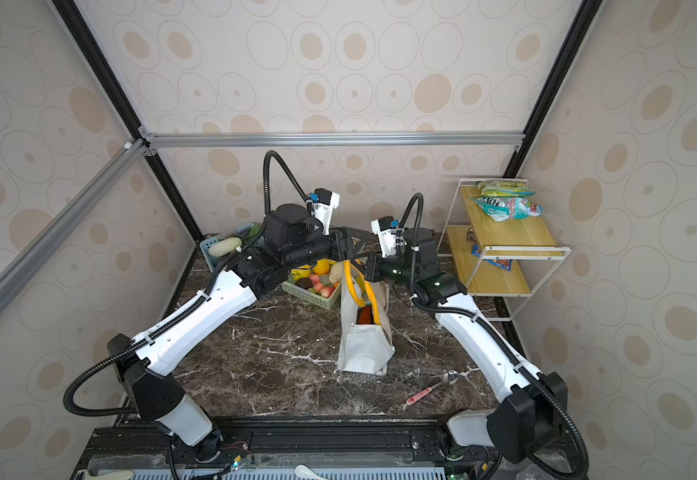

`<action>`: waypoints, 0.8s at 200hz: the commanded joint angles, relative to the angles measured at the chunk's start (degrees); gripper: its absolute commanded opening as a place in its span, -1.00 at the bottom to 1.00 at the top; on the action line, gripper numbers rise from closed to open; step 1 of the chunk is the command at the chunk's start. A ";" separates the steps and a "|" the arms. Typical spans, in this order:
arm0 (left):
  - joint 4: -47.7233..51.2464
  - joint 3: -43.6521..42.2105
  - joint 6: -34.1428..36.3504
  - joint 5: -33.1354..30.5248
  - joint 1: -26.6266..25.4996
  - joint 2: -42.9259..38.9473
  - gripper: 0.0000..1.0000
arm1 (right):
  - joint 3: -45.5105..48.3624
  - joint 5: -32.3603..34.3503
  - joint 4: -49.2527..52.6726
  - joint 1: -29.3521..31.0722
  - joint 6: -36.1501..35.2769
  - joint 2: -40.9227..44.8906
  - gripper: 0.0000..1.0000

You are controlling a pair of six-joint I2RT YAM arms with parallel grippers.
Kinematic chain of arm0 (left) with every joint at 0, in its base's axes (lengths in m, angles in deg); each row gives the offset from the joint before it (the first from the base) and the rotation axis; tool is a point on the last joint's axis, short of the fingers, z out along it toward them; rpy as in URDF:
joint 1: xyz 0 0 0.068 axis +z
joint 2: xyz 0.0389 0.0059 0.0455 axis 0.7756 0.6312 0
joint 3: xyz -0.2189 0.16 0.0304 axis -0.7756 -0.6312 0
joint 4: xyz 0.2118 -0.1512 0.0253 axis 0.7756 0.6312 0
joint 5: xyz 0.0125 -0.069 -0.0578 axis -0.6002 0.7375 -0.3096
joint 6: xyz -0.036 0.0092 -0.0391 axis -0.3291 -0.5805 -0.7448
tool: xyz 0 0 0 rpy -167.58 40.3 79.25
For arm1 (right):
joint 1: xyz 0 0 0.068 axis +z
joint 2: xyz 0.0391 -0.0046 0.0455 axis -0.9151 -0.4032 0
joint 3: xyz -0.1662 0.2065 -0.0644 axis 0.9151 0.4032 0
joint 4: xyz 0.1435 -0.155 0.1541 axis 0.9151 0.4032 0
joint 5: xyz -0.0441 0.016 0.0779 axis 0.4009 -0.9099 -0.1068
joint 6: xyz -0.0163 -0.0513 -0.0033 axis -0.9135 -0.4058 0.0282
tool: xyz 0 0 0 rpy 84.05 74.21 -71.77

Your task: Place the food into the grocery bag and tie it

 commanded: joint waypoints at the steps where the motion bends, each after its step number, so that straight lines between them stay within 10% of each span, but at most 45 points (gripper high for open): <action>1: 6.13 6.61 4.46 -4.46 -0.18 2.29 0.34 | 2.41 -2.94 -7.95 -0.61 3.48 2.06 -0.97; 160: 16.81 -0.07 11.56 -18.70 1.56 -5.24 0.33 | 3.86 -3.51 -11.81 -0.71 5.68 2.90 -0.99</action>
